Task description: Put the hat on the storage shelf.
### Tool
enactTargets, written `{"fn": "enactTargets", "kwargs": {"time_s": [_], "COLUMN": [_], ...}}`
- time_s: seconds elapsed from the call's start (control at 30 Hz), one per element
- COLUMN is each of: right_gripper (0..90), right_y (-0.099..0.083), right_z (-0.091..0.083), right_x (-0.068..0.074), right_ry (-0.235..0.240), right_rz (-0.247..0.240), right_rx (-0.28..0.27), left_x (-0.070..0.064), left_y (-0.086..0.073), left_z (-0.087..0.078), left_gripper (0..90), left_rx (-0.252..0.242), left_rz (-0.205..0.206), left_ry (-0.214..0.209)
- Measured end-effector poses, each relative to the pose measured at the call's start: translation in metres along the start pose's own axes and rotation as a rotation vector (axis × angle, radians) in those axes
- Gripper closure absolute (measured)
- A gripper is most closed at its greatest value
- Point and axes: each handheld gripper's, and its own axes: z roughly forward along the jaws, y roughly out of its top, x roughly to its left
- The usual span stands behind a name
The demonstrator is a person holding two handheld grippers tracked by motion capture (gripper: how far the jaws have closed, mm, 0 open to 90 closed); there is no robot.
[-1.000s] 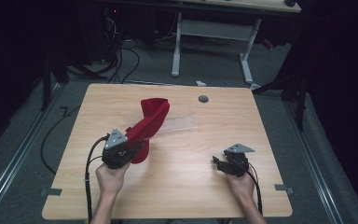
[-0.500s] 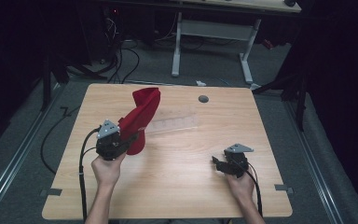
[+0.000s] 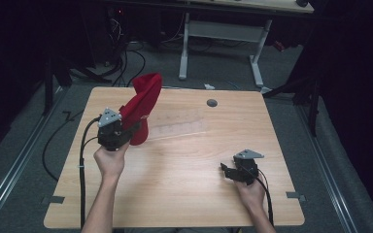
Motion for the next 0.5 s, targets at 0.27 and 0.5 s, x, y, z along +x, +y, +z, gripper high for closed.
{"fn": "enactTargets", "kwargs": {"time_s": [0.27,0.5], "right_gripper": [35.1,35.0], "right_y": [0.000,0.000], "right_z": [0.000,0.000], "right_x": [0.000,0.000], "right_ry": [0.002,0.002], "right_rz": [-0.003,-0.001], "right_rx": [0.000,0.001], "left_x": [0.010,0.019], "left_y": [0.006,0.011], "left_z": [0.014,0.022], "left_gripper": [84.9,84.8], "left_rx": [-0.029,-0.051], "left_rz": [0.003,0.014], "left_ry": [0.029,0.050]}}
